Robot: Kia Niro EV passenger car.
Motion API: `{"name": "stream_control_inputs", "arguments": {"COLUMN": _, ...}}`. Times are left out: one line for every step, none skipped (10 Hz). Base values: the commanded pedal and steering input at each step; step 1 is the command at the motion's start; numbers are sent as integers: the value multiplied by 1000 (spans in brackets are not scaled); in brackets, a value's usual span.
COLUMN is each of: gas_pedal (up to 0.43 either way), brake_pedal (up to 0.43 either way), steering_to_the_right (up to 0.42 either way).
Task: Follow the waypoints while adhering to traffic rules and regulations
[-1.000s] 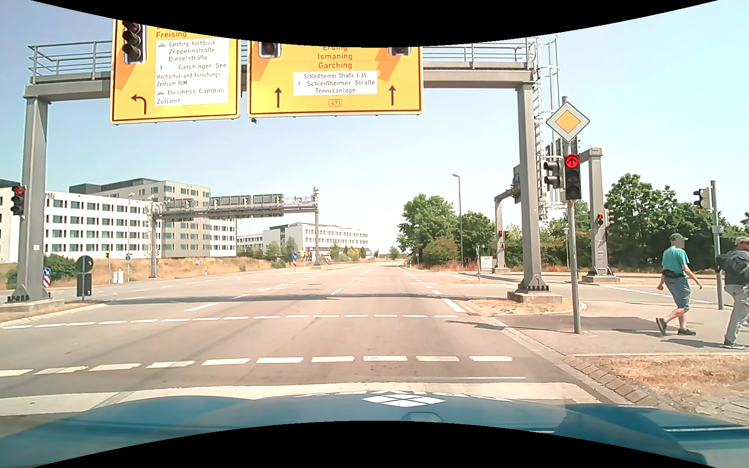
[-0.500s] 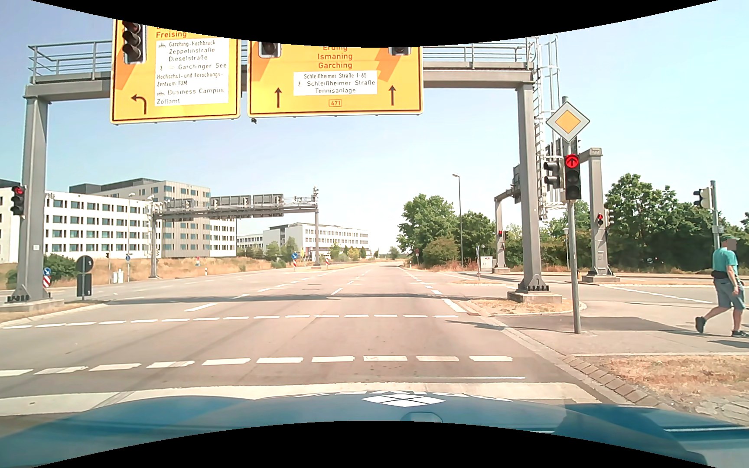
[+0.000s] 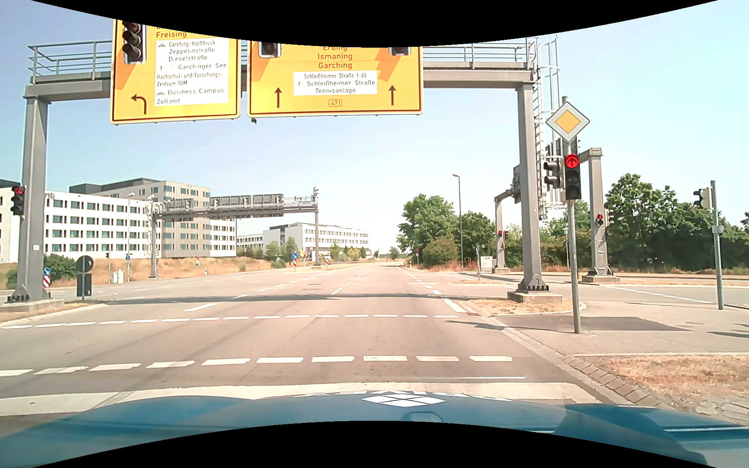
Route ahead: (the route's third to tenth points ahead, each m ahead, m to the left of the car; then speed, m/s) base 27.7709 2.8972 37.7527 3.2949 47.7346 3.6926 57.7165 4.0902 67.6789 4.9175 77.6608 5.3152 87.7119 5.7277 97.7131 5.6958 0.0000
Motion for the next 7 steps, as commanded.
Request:
{"name": "stream_control_inputs", "arguments": {"gas_pedal": 0, "brake_pedal": 299, "steering_to_the_right": 2}}
{"name": "stream_control_inputs", "arguments": {"gas_pedal": 0, "brake_pedal": 299, "steering_to_the_right": 2}}
{"name": "stream_control_inputs", "arguments": {"gas_pedal": 0, "brake_pedal": 299, "steering_to_the_right": 2}}
{"name": "stream_control_inputs", "arguments": {"gas_pedal": 0, "brake_pedal": 299, "steering_to_the_right": 2}}
{"name": "stream_control_inputs", "arguments": {"gas_pedal": 0, "brake_pedal": 299, "steering_to_the_right": 2}}
{"name": "stream_control_inputs", "arguments": {"gas_pedal": 0, "brake_pedal": 299, "steering_to_the_right": 2}}
{"name": "stream_control_inputs", "arguments": {"gas_pedal": 0, "brake_pedal": 299, "steering_to_the_right": 2}}
